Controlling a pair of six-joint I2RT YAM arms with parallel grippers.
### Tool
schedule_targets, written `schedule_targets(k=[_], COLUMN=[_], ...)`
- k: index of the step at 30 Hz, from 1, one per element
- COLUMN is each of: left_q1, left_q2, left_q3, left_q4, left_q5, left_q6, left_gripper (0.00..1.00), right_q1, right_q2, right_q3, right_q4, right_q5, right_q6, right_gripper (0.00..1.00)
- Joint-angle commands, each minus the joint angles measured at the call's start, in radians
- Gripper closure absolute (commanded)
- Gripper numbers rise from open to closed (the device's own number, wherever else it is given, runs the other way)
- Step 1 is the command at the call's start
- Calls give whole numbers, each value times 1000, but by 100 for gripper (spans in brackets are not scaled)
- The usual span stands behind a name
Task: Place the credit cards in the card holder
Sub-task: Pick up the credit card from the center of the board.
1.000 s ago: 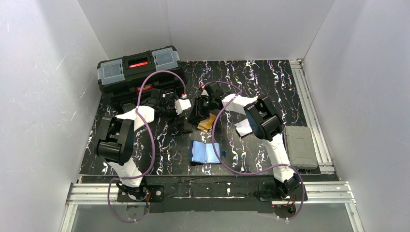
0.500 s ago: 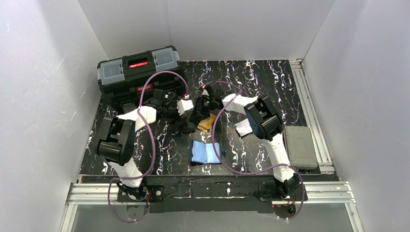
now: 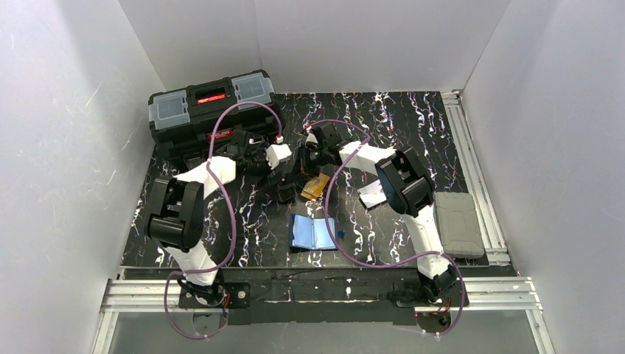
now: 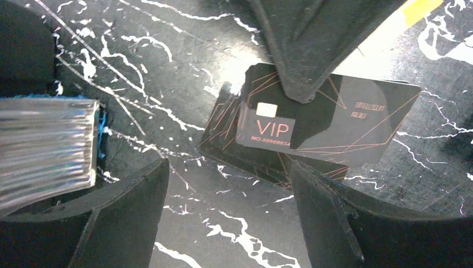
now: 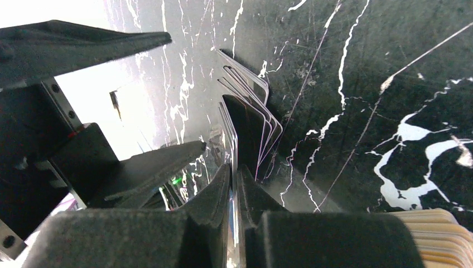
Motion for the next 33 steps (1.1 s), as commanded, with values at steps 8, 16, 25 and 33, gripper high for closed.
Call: schedule_targets(k=[8, 16, 25, 33], left_q1=[104, 132, 150, 162], left_q2=[-64, -60, -48, -41], left_q3=[161, 178, 196, 226], left_q4=[-289, -389, -343, -354], left_q5=[260, 438, 430, 497], left_q6=[-117, -52, -107, -163], left_gripper=[10, 2, 2, 3], right_q1=[-1, -6, -5, 7], right_q2=[-103, -159, -228, -273], right_q3=[-40, -100, -141, -158], right_q4=[85, 266, 314, 248], right_q5=[-39, -151, -209, -189], right_q6=[-36, -46, -107, -189], right_gripper=[99, 99, 99, 99])
